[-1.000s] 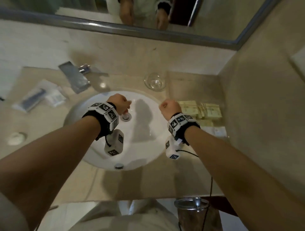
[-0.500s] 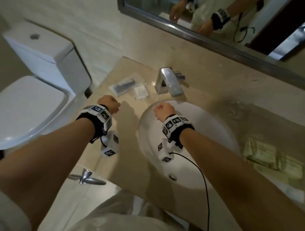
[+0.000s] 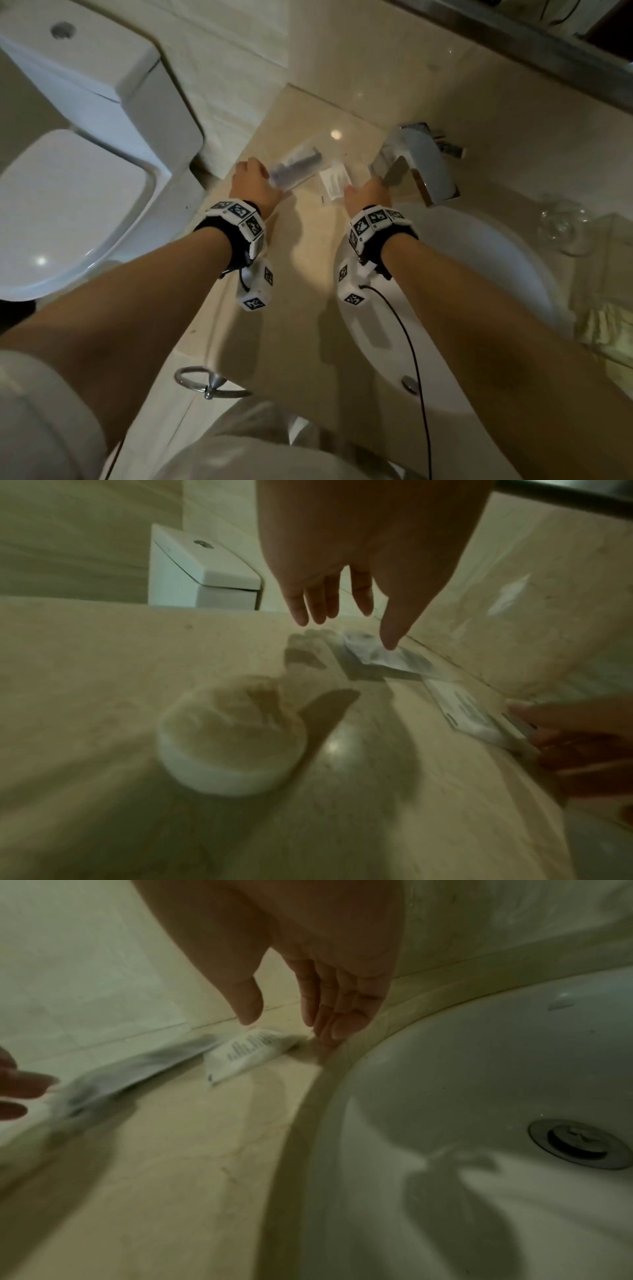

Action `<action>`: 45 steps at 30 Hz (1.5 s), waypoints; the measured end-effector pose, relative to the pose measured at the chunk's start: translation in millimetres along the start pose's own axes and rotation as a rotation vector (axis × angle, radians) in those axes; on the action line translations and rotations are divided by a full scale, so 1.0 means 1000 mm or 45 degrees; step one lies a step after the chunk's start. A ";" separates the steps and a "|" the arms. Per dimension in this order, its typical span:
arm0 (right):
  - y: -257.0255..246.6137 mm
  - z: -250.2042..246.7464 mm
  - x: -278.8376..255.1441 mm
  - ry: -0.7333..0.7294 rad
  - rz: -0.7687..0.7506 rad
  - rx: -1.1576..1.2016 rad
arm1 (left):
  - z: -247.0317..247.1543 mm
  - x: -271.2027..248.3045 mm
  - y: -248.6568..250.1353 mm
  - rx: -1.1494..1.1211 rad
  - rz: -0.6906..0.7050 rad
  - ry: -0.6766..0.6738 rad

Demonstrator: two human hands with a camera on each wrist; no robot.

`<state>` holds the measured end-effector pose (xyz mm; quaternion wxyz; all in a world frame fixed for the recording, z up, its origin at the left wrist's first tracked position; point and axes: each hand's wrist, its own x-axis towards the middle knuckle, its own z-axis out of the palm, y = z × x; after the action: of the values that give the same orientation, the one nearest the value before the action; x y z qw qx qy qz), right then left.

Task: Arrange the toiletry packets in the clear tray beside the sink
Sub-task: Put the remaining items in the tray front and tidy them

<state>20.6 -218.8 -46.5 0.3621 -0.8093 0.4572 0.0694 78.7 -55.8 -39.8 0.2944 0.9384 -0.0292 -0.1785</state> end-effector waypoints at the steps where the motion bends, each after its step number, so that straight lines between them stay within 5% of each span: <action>1: 0.001 0.003 0.003 0.003 -0.002 -0.025 | 0.003 0.003 0.001 0.012 0.020 -0.015; 12: 0.001 0.019 0.014 -0.020 0.066 -0.033 | 0.015 0.016 -0.003 0.172 0.169 -0.103; 19: 0.005 0.012 0.002 -0.022 -0.160 0.182 | 0.005 0.006 0.002 0.263 0.153 -0.058; 25: 0.009 -0.015 -0.021 0.064 -0.341 0.252 | -0.001 -0.005 0.018 -0.056 0.282 0.113; 31: 0.019 -0.058 -0.043 -0.050 -0.416 0.455 | -0.013 -0.035 0.064 -0.303 0.387 0.156; 39: 0.041 -0.131 -0.071 0.158 -0.527 0.548 | -0.008 -0.078 0.114 -0.303 0.399 0.074; 45: 0.093 -0.181 -0.094 0.177 -0.520 0.670 | 0.025 -0.117 0.143 -0.343 0.407 -0.220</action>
<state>-146.3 -301.0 78.5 0.5329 -0.7658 0.3116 -0.1800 -31.8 -168.5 58.5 0.4381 0.8551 -0.1787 -0.2118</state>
